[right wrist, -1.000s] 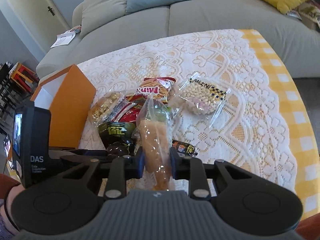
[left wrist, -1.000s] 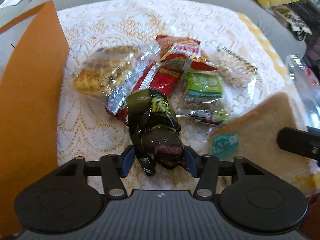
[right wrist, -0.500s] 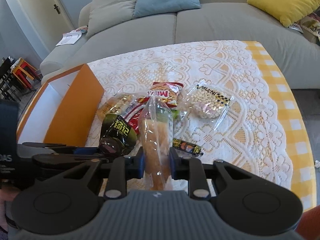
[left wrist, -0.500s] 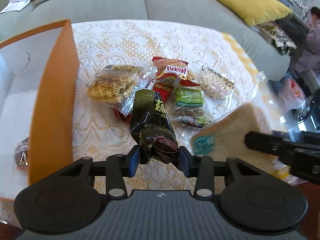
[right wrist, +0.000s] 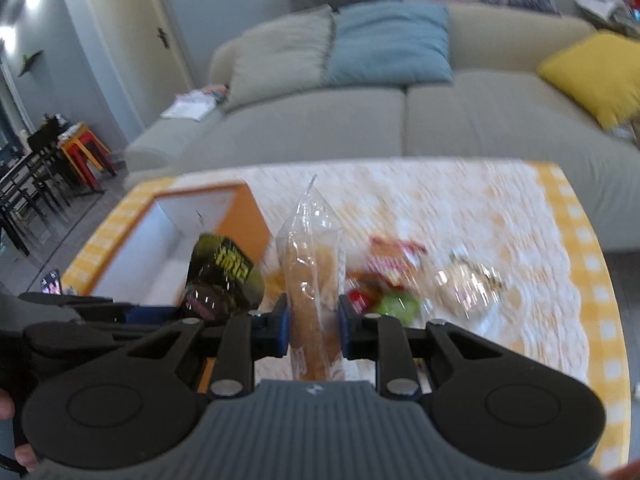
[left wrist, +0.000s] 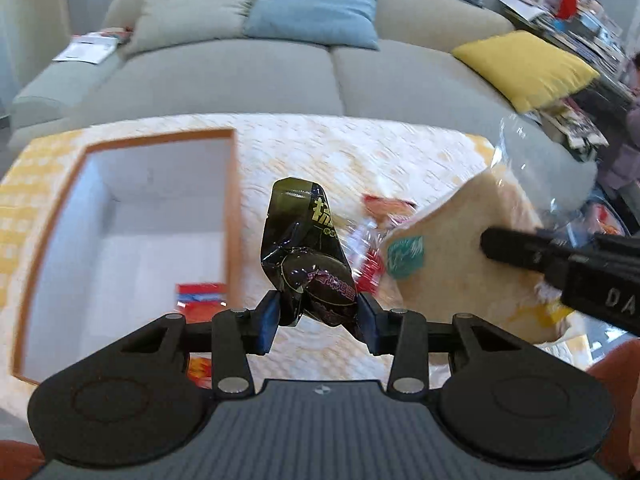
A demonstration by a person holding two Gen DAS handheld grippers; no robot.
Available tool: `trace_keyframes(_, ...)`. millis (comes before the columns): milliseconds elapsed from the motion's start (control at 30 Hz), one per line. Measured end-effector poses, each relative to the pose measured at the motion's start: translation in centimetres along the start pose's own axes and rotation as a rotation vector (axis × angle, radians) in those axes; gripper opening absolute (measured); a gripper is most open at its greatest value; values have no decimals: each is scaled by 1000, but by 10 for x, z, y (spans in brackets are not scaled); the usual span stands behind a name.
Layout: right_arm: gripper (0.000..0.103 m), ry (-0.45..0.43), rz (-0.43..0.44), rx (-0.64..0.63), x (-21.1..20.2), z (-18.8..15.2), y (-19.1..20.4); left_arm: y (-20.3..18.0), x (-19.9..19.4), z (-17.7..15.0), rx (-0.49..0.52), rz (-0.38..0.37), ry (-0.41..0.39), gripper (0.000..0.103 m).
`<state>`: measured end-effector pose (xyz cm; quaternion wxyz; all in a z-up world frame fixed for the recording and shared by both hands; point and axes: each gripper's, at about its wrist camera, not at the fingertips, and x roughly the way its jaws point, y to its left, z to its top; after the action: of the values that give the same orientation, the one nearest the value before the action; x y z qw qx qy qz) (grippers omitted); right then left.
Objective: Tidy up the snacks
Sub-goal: 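Carry the black bag with left while right carries the bread bag over the box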
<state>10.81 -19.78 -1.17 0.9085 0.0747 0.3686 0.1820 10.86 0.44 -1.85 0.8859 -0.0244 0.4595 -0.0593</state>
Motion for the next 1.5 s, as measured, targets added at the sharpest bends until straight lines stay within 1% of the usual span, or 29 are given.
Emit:
trace_keyframes(100, 21, -42, 33, -14, 2, 17, 17, 18, -9, 11, -16, 49, -35, 47)
trace_keyframes(267, 21, -86, 85, -27, 15, 41, 48, 51, -16, 29, -35, 124, -74, 47)
trace_keyframes(367, 21, -109, 124, -34, 29, 54, 67, 69, -11, 37, -46, 165, -75, 47)
trace_keyframes(467, 21, -113, 157, -33, 46, 61, 84, 87, -5, 39, -57, 191, -71, 47)
trace_keyframes(633, 21, -75, 167, -31, 85, 66, 107, 116, 20, 39, -82, 243, -17, 47)
trace_keyframes(800, 21, 21, 173, 24, 133, 61, 118, 137, 45, 36, -84, 288, 54, 47)
trace_keyframes(967, 21, 94, 164, 62, 170, 53, 127, 150, 67, 32, -107, 315, 128, 47)
trace_keyframes(1133, 21, 155, 167, 116, 196, 45, 127, 154, 83, 28, -115, 338, 144, 47)
trace_keyframes(1333, 21, 200, 196, 147, 216, 38, 129, 158, 99, 24, -109, 362, 162, 48)
trace_keyframes(1433, 21, 227, 192, 132, 226, 34, 133, 161, 105, 22, -110, 369, 175, 48)
trace_keyframes(1500, 21, 220, 179, 71, 225, 34, 140, 161, 108, 21, -108, 371, 182, 48)
